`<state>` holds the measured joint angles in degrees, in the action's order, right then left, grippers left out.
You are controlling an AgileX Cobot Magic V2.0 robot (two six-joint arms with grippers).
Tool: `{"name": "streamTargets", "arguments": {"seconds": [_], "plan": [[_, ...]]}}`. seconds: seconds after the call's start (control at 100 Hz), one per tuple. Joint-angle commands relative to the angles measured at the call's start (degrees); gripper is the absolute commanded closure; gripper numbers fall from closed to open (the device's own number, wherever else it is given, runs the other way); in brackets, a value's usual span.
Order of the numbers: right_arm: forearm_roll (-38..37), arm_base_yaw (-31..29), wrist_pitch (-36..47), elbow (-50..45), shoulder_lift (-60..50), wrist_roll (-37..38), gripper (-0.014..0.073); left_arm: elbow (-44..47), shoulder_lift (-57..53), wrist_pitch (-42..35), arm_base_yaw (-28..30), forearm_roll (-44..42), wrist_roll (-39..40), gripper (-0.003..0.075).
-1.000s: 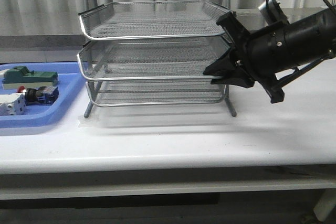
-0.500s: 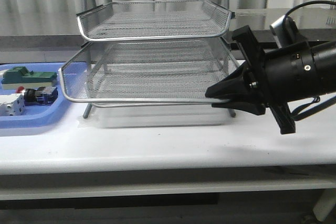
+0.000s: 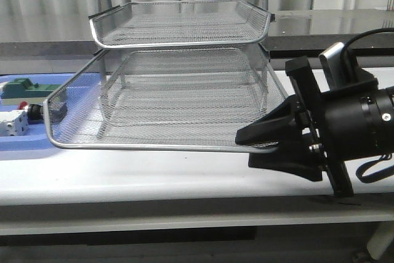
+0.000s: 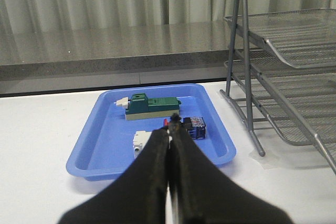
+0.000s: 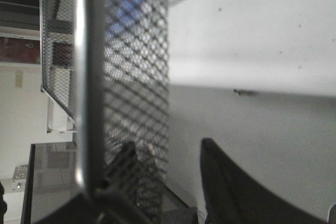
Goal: Place button on rack with both arms
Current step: 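Pull the middle mesh tray out toward the robot with the right gripper, then release the tray and withdraw the right gripper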
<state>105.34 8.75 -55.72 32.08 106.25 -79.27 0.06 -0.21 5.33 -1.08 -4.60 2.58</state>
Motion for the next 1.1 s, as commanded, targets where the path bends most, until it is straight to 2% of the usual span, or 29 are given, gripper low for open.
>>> {"name": "streamTargets", "arguments": {"seconds": [0.0, 0.08, 0.17, 0.53, 0.82, 1.09], "plan": [[5.73, 1.18, -0.49, -1.29, -0.31, -2.09, 0.0178, 2.66, -2.04, -4.63, 0.08, 0.00, 0.56, 0.0741], [5.73, 1.18, -0.80, -1.29, -0.31, -2.09, 0.0111, 2.66, -2.04, -4.63, 0.08, 0.00, 0.56, 0.0741], [5.73, 1.18, -0.81, -1.29, -0.31, -2.09, 0.0082, 2.66, -2.04, -4.63, 0.08, 0.00, 0.56, 0.0741], [5.73, 1.18, -0.22, -1.29, -3.25, -2.01, 0.0083, 2.66, -2.04, -4.63, 0.08, 0.00, 0.56, 0.0741], [0.07, 1.18, 10.86, -1.36, -14.01, 4.09, 0.0083, 2.66, -2.04, -4.63, 0.08, 0.00, 0.56, 0.0741], [-1.39, 1.18, 15.02, -1.36, -22.07, 6.88, 0.0083, 2.66, -2.04, -4.63, 0.08, 0.00, 0.56, 0.0741]]}}
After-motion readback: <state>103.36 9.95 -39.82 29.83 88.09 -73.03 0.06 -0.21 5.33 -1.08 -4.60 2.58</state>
